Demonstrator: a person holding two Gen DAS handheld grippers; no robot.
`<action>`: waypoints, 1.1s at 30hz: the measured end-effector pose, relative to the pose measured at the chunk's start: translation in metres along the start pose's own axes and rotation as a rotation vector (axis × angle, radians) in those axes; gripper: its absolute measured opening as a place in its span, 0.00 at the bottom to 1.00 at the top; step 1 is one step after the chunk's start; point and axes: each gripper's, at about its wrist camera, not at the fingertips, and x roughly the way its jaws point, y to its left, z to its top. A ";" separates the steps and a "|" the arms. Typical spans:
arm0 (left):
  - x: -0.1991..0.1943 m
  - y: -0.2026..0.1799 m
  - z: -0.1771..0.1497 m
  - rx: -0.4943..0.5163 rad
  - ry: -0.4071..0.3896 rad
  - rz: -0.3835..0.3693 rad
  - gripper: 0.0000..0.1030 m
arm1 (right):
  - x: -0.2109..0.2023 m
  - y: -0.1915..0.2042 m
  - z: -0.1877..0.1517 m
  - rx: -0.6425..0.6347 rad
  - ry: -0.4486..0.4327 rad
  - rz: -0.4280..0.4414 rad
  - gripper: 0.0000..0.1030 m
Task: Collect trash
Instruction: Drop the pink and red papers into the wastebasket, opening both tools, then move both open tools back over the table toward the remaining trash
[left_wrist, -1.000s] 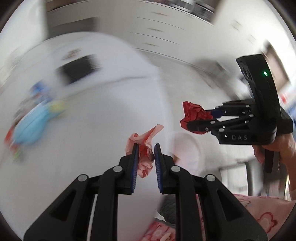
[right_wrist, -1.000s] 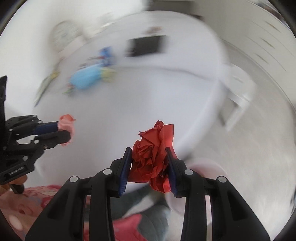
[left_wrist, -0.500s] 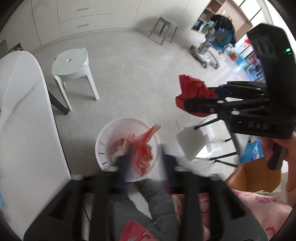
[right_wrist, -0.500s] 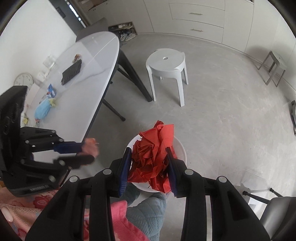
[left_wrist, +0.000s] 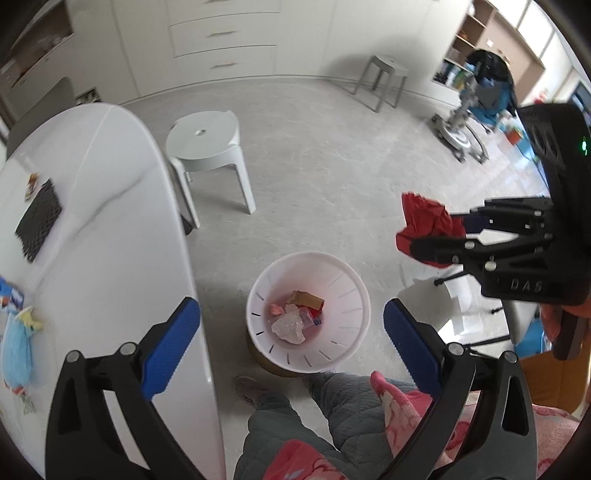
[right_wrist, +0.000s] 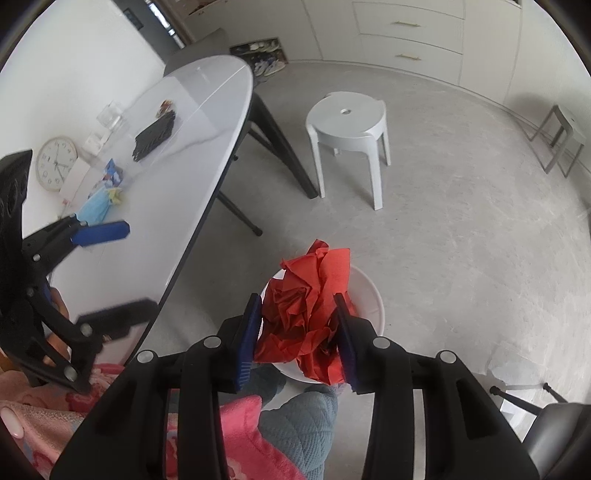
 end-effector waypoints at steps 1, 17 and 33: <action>-0.002 0.006 -0.001 -0.015 -0.002 0.006 0.92 | 0.003 0.003 0.000 -0.008 0.008 -0.002 0.40; -0.020 0.042 -0.019 -0.153 -0.046 0.058 0.92 | 0.036 0.033 0.017 -0.037 0.074 -0.084 0.98; -0.056 0.122 -0.068 -0.396 -0.115 0.178 0.92 | 0.057 0.122 0.066 -0.208 0.066 -0.014 0.98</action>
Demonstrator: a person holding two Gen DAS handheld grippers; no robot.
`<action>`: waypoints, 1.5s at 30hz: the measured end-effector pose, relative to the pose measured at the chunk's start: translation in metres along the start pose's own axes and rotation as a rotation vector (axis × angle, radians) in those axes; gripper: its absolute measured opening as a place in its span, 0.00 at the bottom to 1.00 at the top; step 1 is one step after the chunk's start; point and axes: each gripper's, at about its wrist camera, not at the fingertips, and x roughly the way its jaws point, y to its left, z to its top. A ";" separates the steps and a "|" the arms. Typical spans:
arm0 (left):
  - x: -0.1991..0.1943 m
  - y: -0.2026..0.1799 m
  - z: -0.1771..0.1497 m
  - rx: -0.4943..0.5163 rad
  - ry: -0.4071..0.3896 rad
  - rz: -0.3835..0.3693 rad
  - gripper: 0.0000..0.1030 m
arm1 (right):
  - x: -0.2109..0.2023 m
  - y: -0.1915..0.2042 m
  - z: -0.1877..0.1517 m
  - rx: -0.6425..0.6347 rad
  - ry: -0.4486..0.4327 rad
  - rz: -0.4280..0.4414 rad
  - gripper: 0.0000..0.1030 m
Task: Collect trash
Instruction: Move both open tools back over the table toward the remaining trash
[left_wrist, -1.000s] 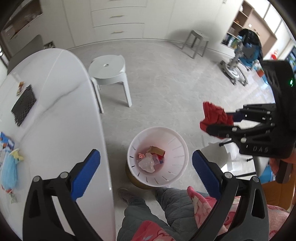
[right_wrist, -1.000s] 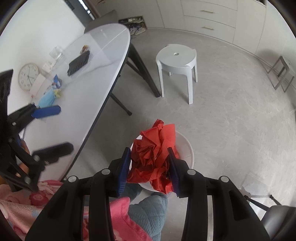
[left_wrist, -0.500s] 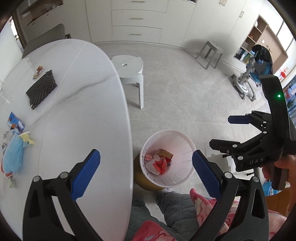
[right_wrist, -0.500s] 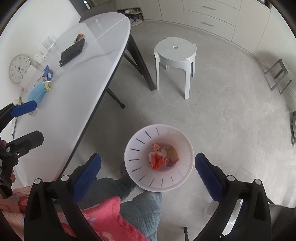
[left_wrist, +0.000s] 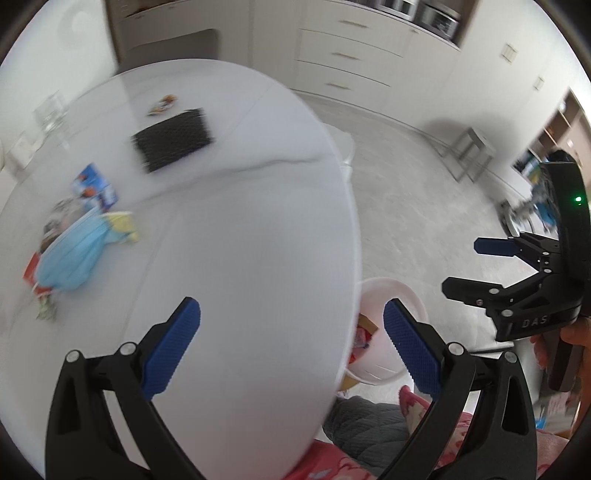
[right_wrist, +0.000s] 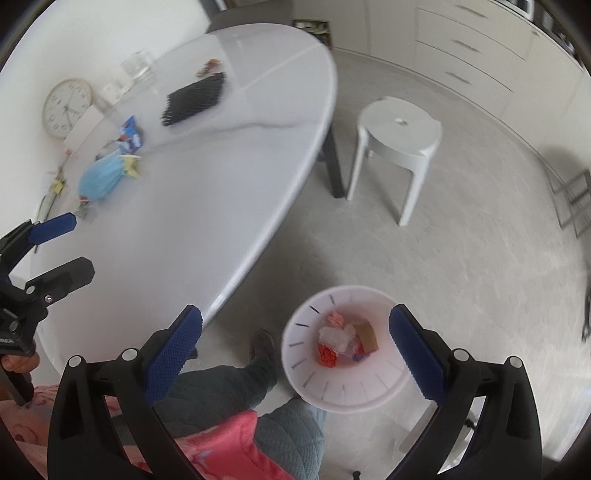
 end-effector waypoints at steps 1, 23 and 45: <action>-0.002 0.009 -0.002 -0.019 -0.001 0.009 0.92 | 0.002 0.008 0.006 -0.017 -0.002 0.005 0.98; -0.026 0.195 -0.024 -0.352 -0.048 0.198 0.92 | 0.045 0.154 0.125 -0.241 -0.015 0.124 0.98; 0.051 0.411 -0.007 -0.789 0.074 0.221 0.72 | 0.151 0.261 0.263 -0.269 -0.023 0.194 0.98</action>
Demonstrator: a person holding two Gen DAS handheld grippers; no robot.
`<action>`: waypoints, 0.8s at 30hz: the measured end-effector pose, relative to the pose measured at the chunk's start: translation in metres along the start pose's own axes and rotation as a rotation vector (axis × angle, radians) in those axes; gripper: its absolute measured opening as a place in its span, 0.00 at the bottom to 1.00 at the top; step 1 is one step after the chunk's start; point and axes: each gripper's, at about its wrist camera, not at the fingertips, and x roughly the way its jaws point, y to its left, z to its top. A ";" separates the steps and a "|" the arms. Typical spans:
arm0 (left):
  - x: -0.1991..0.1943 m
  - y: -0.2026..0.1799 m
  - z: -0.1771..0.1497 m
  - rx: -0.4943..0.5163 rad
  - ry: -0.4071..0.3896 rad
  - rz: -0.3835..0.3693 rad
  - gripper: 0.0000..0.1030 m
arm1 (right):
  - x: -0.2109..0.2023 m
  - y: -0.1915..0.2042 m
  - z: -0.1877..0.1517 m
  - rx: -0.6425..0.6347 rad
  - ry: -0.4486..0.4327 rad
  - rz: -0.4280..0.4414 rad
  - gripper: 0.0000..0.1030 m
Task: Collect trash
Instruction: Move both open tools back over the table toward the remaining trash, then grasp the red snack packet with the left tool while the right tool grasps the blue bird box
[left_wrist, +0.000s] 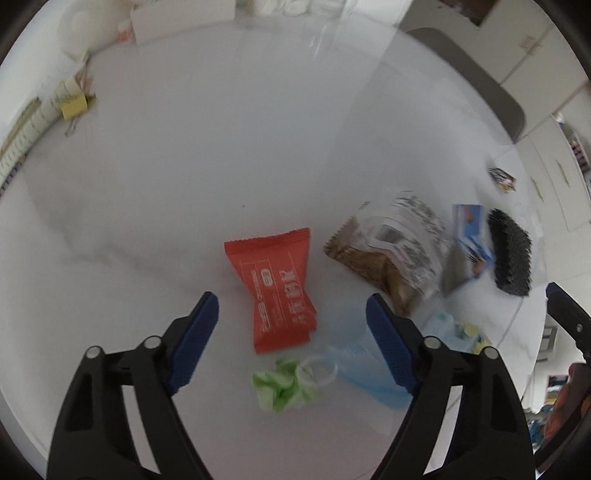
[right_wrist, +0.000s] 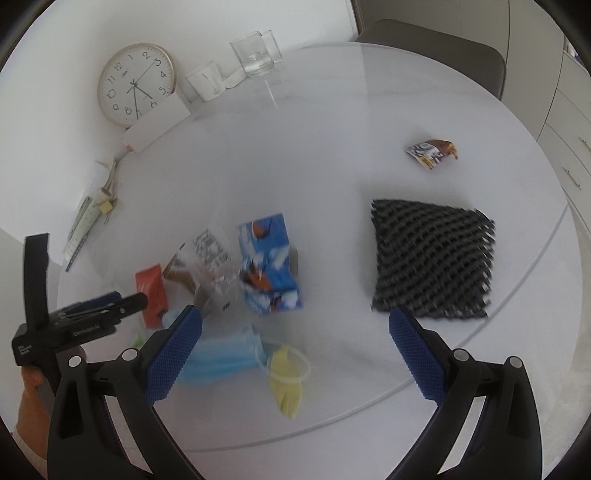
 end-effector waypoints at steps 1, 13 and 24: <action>0.004 -0.001 0.001 -0.009 0.013 0.000 0.68 | 0.003 -0.001 0.003 0.000 0.002 0.000 0.98; 0.030 0.000 0.015 0.006 0.052 0.048 0.31 | 0.033 -0.004 0.013 -0.011 0.051 0.019 0.98; 0.008 0.006 0.027 -0.039 -0.016 0.034 0.31 | 0.075 0.034 0.005 -0.179 0.095 -0.041 0.97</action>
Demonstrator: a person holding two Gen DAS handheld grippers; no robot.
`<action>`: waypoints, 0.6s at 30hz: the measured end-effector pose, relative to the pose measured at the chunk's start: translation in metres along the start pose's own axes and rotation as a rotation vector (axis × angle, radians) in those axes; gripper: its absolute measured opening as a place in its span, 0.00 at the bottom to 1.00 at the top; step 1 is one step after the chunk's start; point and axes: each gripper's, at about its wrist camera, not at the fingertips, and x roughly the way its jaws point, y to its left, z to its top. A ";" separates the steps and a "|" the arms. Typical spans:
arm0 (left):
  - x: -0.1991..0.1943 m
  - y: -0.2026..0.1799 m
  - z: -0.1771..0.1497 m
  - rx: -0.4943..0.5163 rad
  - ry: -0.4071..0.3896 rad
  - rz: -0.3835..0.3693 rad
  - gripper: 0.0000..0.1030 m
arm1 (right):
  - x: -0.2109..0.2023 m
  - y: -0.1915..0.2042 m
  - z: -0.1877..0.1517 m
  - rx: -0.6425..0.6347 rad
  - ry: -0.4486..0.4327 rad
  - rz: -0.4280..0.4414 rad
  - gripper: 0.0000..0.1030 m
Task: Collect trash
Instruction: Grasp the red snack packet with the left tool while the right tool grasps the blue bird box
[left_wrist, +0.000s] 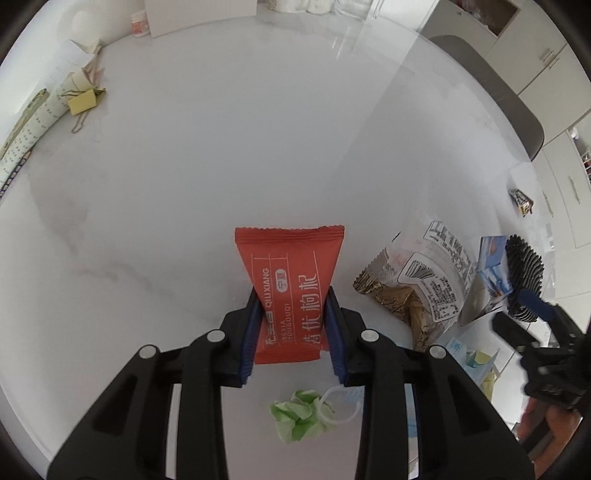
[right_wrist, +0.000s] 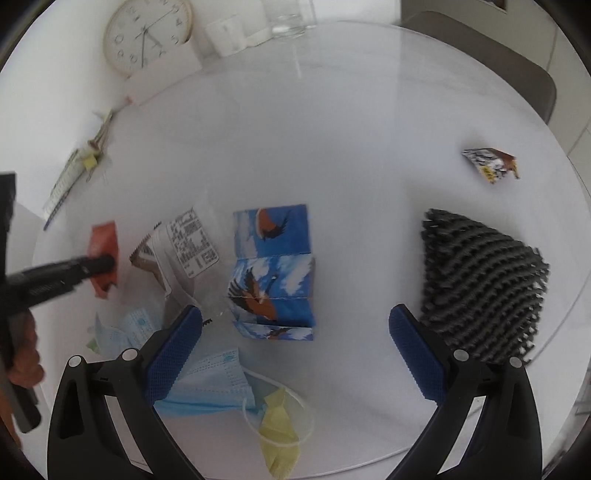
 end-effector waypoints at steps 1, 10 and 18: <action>-0.003 0.001 0.000 -0.002 -0.009 0.006 0.31 | 0.003 0.001 0.000 -0.011 0.003 -0.008 0.94; -0.029 -0.003 -0.032 0.002 -0.062 0.018 0.31 | 0.016 -0.007 0.006 -0.001 0.027 0.025 0.50; -0.049 -0.015 -0.044 0.037 -0.095 0.006 0.31 | -0.011 -0.036 0.008 0.110 -0.046 0.071 0.50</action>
